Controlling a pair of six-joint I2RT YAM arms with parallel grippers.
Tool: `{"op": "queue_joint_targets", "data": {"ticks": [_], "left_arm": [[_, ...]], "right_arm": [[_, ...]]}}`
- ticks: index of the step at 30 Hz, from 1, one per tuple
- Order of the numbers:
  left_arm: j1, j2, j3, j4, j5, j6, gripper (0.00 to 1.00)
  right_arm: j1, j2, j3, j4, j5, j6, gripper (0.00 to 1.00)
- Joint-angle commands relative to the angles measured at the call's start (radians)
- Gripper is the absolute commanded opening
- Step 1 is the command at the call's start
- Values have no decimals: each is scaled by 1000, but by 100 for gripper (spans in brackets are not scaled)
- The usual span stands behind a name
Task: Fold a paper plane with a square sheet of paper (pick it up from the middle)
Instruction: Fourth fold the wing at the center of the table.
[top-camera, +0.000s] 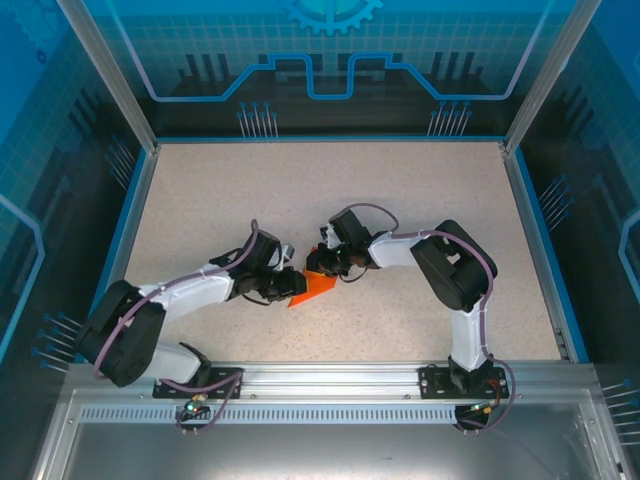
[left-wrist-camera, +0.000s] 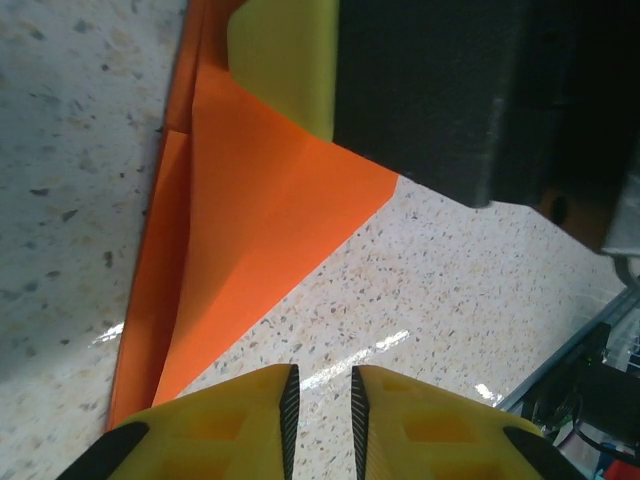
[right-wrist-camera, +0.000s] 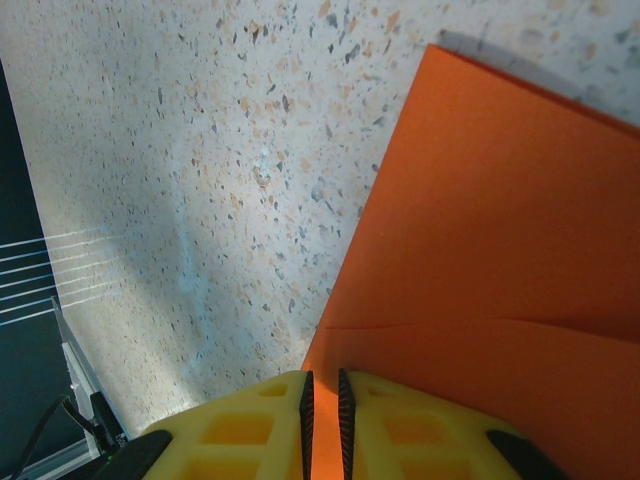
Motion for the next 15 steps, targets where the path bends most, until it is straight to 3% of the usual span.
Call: {"op": "queue_joint_targets", "data": {"ticks": [1, 15], "left_arm": [[2, 41, 6, 64, 67, -25, 23], [38, 123, -69, 21, -10, 17, 20]], "right_arm": [[-3, 72, -10, -94, 83, -29, 18], [-3, 82, -12, -101, 86, -33, 18]]}}
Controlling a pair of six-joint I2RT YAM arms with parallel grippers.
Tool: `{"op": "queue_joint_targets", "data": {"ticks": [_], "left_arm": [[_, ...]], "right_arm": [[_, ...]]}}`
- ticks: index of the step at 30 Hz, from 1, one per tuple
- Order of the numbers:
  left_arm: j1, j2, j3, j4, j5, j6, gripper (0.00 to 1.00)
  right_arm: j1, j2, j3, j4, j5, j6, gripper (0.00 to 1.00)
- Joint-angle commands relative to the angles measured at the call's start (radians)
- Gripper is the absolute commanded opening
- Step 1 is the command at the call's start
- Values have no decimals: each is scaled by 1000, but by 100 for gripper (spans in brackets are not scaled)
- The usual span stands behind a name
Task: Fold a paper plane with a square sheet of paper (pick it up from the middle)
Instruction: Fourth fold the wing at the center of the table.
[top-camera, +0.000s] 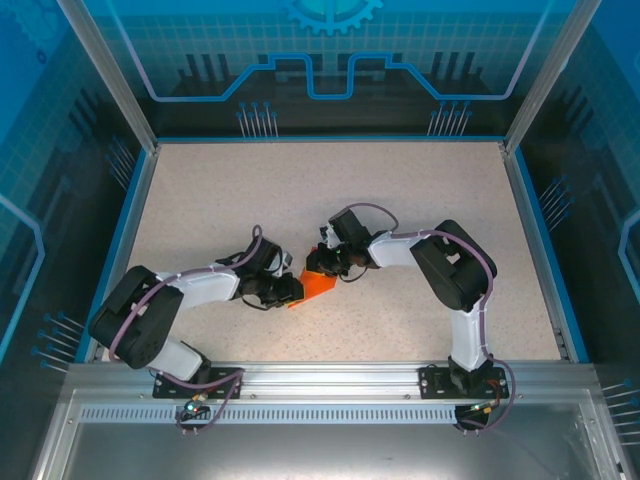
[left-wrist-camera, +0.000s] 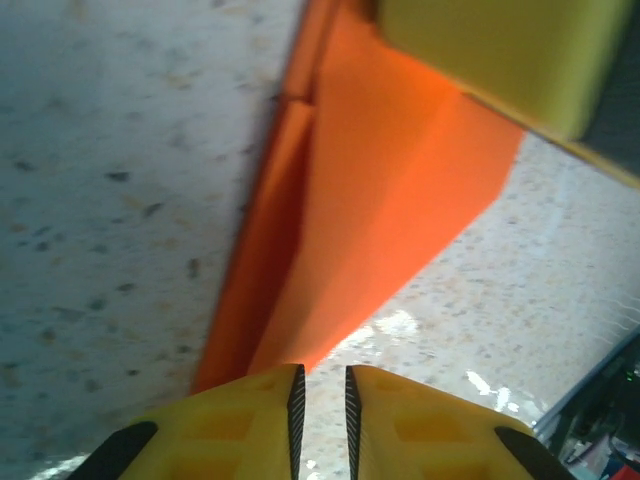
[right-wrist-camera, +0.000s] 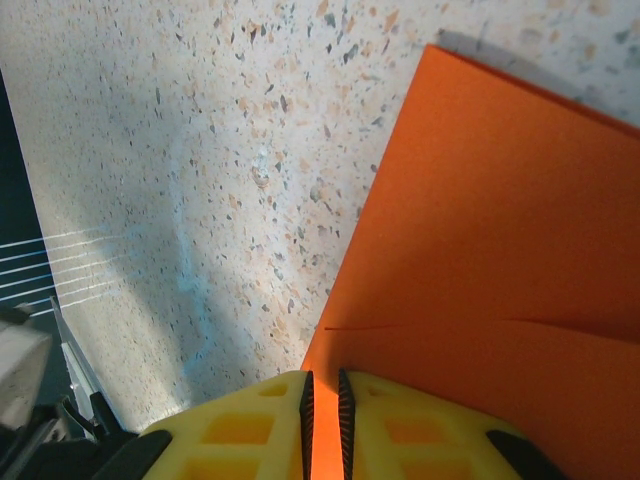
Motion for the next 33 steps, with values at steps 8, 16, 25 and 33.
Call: {"op": "queue_joint_targets", "data": {"ticks": [8, 16, 25, 33], "left_arm": [[30, -12, -85, -47, -57, 16, 19], [41, -87, -124, -96, -66, 11, 19], [41, -237, -127, -154, -52, 2, 21], [42, -317, -33, -133, -18, -11, 26]], "right_arm": [[-4, 82, -13, -100, 88, -38, 18], [-4, 87, -15, -104, 93, -37, 18], [-2, 87, -17, -89, 87, -29, 18], [-2, 85, -16, -84, 90, -21, 18]]}}
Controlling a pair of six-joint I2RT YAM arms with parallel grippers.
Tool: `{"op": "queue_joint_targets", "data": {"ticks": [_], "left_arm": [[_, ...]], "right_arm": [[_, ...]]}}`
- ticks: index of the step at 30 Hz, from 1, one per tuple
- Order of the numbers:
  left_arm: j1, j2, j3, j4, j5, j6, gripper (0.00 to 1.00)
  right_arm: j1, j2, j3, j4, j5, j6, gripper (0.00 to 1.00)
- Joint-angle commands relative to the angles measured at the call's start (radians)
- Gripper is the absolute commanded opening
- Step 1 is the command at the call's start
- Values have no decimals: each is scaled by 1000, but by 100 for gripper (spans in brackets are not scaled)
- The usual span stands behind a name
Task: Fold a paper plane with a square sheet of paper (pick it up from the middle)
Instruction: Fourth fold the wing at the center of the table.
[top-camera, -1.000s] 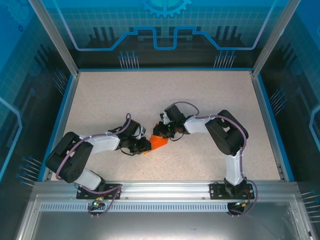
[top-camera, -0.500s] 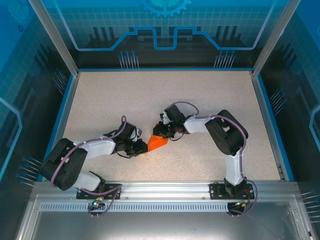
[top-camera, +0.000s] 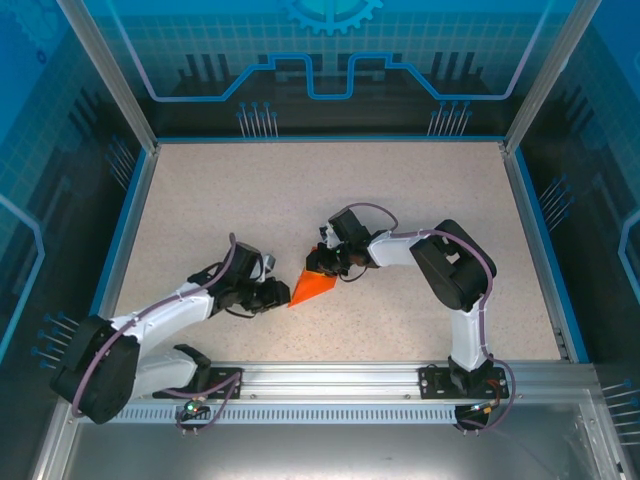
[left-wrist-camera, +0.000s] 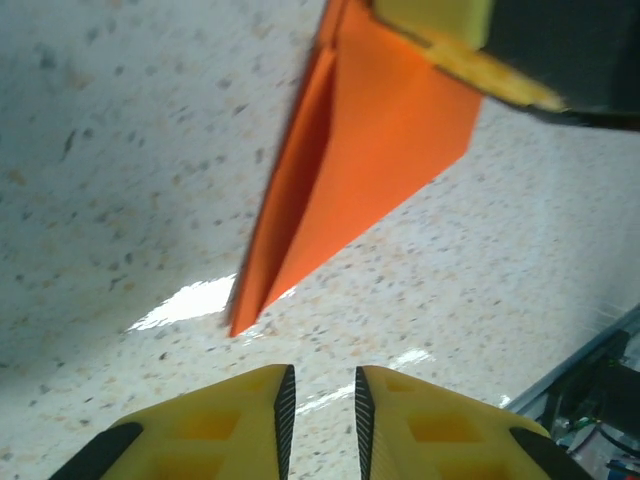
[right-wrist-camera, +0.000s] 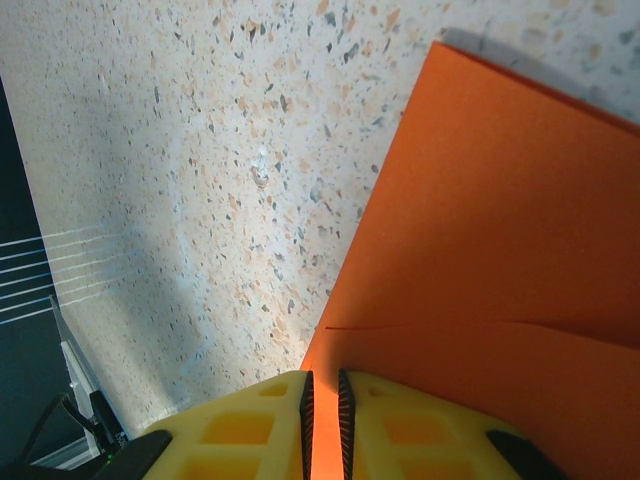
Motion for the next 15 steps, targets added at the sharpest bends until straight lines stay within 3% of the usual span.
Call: {"op": "queue_joint_targets", "data": {"ticks": [1, 9, 15], "left_arm": [[8, 33, 59, 36, 44, -17, 26], [6, 221, 103, 238, 130, -51, 26], [6, 332, 124, 294, 137, -57, 25]], "right_arm": [[-2, 82, -21, -76, 93, -19, 18], [-1, 86, -20, -69, 91, -9, 18], [-1, 87, -17, -69, 88, -7, 18]]}}
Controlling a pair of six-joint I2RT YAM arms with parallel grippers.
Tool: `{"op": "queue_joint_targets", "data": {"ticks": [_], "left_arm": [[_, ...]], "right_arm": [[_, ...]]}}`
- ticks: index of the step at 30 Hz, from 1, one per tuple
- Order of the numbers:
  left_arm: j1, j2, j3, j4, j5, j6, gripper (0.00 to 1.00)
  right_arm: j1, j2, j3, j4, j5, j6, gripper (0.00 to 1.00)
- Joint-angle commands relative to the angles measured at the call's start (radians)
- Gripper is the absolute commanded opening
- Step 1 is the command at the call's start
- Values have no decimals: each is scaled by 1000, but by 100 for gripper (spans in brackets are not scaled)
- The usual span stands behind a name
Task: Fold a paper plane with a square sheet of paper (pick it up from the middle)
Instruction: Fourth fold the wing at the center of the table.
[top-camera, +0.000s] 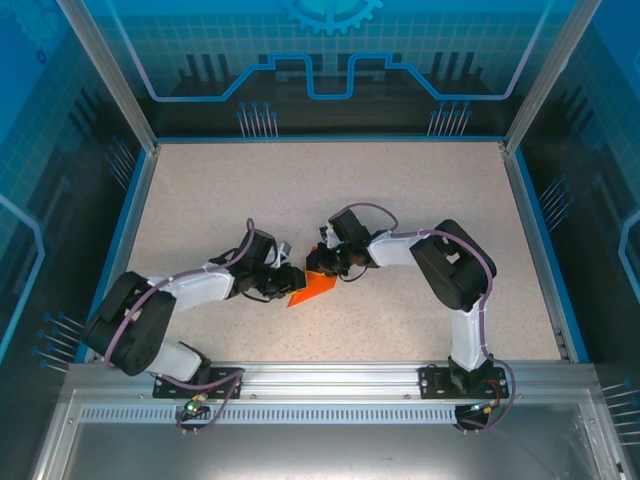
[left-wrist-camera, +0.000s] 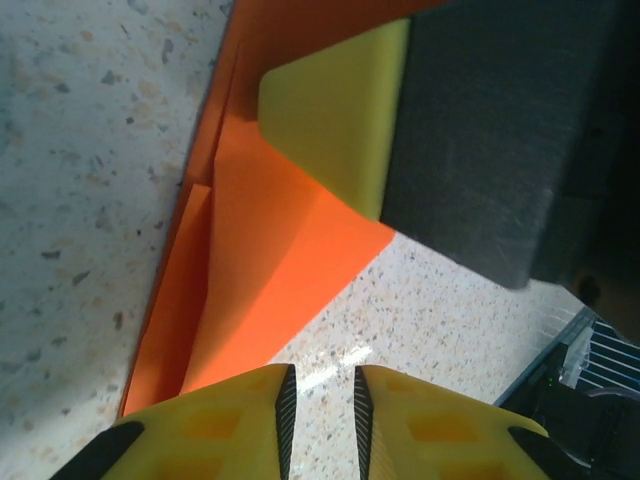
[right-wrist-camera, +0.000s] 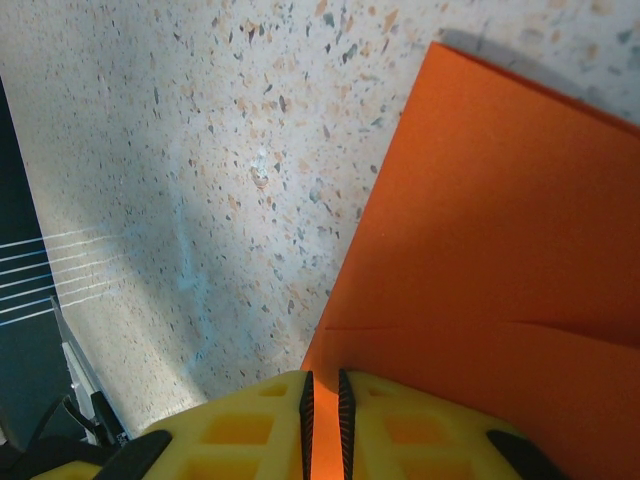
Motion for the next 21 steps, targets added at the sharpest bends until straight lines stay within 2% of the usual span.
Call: {"op": "queue_joint_targets", "data": {"ticks": [1, 9, 14, 21], "left_arm": [[5, 51, 32, 63, 31, -11, 24], [7, 175, 17, 15, -76, 17, 15], [6, 182, -39, -4, -142, 20, 12], [7, 177, -67, -8, -157, 25, 9]], "right_arm": [[-1, 88, -17, -69, 90, -12, 18], [-2, 79, -15, -68, 84, -9, 18], [-7, 54, 3, -75, 75, -17, 18], [-28, -59, -5, -48, 55, -41, 19]]}}
